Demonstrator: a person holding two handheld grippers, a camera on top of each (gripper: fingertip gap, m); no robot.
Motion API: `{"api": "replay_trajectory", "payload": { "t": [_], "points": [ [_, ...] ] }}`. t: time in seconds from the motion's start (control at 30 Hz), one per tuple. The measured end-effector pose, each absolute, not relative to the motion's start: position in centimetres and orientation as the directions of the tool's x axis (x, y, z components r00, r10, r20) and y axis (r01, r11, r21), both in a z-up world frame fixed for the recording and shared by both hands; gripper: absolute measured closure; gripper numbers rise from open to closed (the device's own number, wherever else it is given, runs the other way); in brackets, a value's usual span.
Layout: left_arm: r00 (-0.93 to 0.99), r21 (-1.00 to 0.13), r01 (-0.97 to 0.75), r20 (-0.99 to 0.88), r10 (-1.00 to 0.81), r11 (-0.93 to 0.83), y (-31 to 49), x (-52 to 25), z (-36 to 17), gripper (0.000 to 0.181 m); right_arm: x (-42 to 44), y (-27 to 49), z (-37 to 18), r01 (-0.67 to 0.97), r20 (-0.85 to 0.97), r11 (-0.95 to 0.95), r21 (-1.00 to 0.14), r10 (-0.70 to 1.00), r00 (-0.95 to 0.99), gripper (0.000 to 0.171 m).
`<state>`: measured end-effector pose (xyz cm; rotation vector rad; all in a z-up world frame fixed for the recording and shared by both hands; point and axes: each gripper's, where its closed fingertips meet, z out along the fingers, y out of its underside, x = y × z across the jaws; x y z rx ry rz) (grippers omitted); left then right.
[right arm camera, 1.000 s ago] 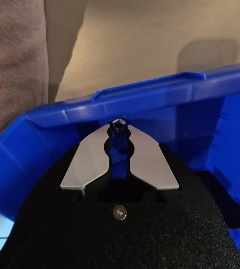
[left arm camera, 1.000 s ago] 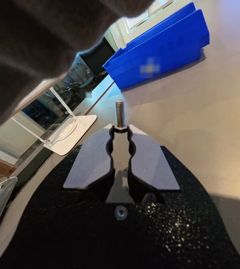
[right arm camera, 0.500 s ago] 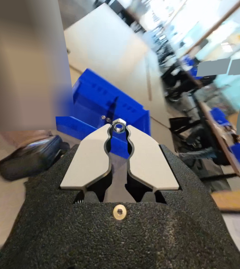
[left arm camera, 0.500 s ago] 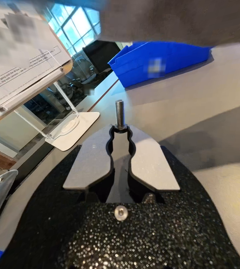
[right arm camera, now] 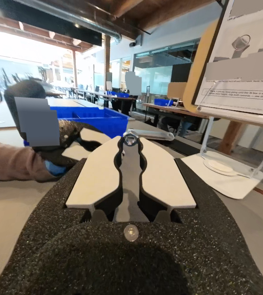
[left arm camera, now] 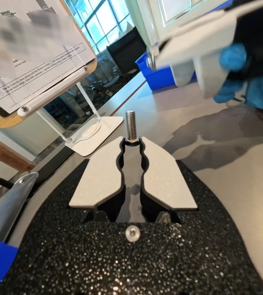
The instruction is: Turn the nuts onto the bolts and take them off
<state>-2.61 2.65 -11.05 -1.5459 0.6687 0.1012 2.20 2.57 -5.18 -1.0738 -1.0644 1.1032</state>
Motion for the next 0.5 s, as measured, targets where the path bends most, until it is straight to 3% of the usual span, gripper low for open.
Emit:
{"api": "replay_trajectory", "payload": {
  "t": [0.27,0.5],
  "points": [
    [0.803,-0.846,-0.532,-0.521,-0.289,0.047,2.9,-3.7,-11.3,0.165,0.7,1.9,-7.2,-0.056,0.204,0.209,-0.976,0.976,0.080,0.154],
    [0.689,-0.718,-0.694,-0.684,-0.240,0.054,3.0,-4.2,-11.9,0.165,0.7,1.5,-7.6,-0.051,0.176,0.175,-0.983,0.984,-0.011,0.154]
  ]
}}
